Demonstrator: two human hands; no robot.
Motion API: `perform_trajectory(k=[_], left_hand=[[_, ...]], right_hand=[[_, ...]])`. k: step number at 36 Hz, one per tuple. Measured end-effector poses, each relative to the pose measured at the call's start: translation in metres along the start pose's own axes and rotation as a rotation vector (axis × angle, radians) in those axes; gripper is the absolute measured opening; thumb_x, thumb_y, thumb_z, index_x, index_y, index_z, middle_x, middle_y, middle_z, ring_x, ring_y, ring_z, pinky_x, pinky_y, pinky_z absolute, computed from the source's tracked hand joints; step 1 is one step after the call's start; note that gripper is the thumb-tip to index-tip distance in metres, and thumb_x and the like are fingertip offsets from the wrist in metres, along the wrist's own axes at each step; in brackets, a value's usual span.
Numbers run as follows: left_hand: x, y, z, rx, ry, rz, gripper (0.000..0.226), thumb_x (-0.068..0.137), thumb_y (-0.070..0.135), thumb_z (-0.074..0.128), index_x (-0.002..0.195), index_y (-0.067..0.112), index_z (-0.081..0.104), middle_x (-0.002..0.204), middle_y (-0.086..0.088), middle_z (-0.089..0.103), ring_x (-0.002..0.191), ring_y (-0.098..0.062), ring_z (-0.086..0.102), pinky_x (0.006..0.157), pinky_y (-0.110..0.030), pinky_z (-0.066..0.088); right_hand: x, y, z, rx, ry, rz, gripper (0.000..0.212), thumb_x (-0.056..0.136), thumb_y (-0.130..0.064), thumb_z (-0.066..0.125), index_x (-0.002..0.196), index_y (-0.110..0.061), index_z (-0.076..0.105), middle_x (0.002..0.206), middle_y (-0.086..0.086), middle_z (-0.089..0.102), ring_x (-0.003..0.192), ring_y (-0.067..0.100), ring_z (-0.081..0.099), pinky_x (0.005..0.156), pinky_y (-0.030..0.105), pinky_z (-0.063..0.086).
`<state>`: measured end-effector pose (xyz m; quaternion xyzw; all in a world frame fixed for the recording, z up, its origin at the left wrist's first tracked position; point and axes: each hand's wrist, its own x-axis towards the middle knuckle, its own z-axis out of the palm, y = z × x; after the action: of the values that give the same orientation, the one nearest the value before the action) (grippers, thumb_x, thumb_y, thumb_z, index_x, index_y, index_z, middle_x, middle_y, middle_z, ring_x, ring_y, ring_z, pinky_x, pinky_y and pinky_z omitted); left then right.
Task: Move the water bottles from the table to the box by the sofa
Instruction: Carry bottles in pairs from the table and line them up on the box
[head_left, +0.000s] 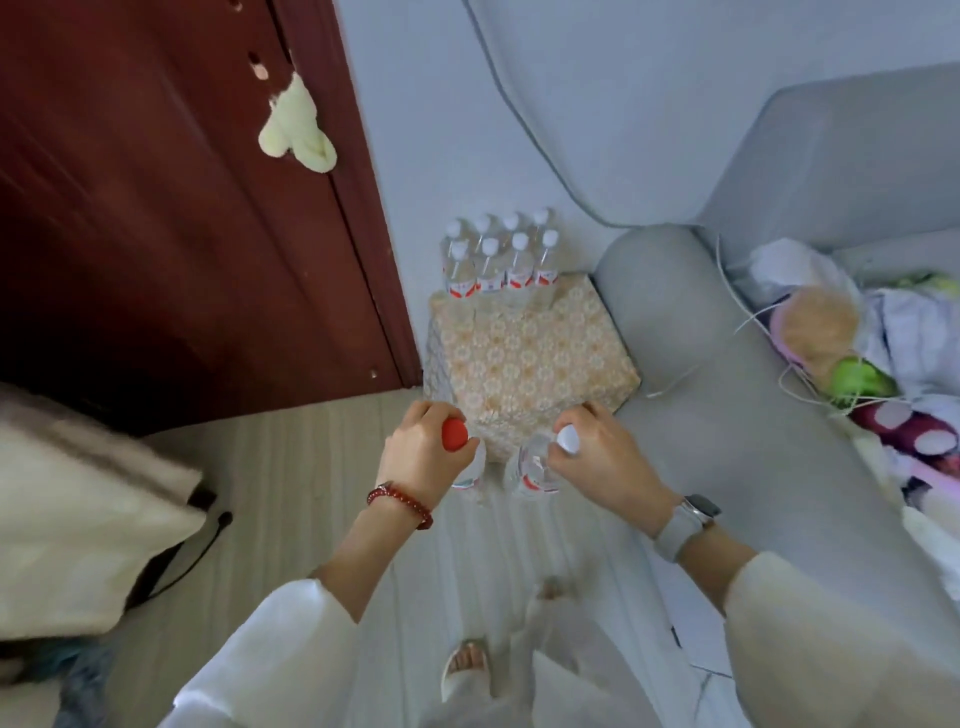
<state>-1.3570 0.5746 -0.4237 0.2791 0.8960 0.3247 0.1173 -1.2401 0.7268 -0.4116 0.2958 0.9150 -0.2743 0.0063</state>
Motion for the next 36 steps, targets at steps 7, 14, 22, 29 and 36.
perform_trajectory(k=[7, 14, 22, 29, 36], left_hand=[[0.135, 0.006, 0.057, 0.006, -0.035, -0.085, 0.028, 0.075, 0.023, 0.070, 0.099, 0.013, 0.060, 0.105, -0.005, 0.056, 0.090, -0.025, 0.058, 0.082, -0.036, 0.049], [0.236, -0.002, 0.109, -0.008, -0.027, -0.253, 0.026, 0.075, 0.019, 0.069, 0.099, 0.012, 0.059, 0.108, -0.006, 0.053, 0.090, -0.027, 0.058, 0.081, -0.039, 0.049], [0.316, -0.032, 0.141, 0.014, -0.032, -0.368, 0.027, 0.077, 0.019, 0.067, 0.102, 0.012, 0.058, 0.113, -0.006, 0.052, 0.092, -0.031, 0.058, 0.082, -0.038, 0.049], [0.352, -0.057, 0.149, 0.027, -0.038, -0.377, 0.031, 0.077, 0.019, 0.070, 0.104, 0.010, 0.058, 0.114, -0.008, 0.051, 0.094, -0.030, 0.057, 0.084, -0.038, 0.048], [0.372, -0.066, 0.148, 0.021, -0.057, -0.325, 0.038, 0.074, 0.020, 0.073, 0.106, 0.007, 0.058, 0.115, -0.011, 0.053, 0.094, -0.032, 0.058, 0.082, -0.037, 0.046]], right_hand=[[0.146, 0.040, -0.011, 0.035, -0.069, -0.049, 0.018, 0.083, -0.018, 0.056, 0.096, -0.006, 0.054, 0.105, 0.012, 0.049, 0.081, 0.037, 0.055, 0.074, 0.040, 0.048], [0.258, 0.071, 0.002, 0.048, -0.163, -0.061, 0.021, 0.087, -0.018, 0.054, 0.104, -0.006, 0.052, 0.115, 0.010, 0.045, 0.081, 0.033, 0.056, 0.070, 0.036, 0.047], [0.356, 0.086, 0.042, 0.069, -0.207, -0.073, 0.024, 0.088, -0.015, 0.054, 0.110, -0.006, 0.052, 0.120, 0.011, 0.044, 0.084, 0.030, 0.058, 0.068, 0.030, 0.047], [0.396, 0.076, 0.072, 0.093, -0.218, -0.061, 0.026, 0.089, -0.016, 0.052, 0.114, -0.007, 0.052, 0.120, 0.012, 0.043, 0.086, 0.032, 0.058, 0.071, 0.038, 0.053], [0.418, 0.056, 0.085, 0.134, -0.183, -0.051, 0.028, 0.088, -0.015, 0.054, 0.114, -0.006, 0.051, 0.121, 0.015, 0.042, 0.092, 0.032, 0.058, 0.080, 0.036, 0.051]])
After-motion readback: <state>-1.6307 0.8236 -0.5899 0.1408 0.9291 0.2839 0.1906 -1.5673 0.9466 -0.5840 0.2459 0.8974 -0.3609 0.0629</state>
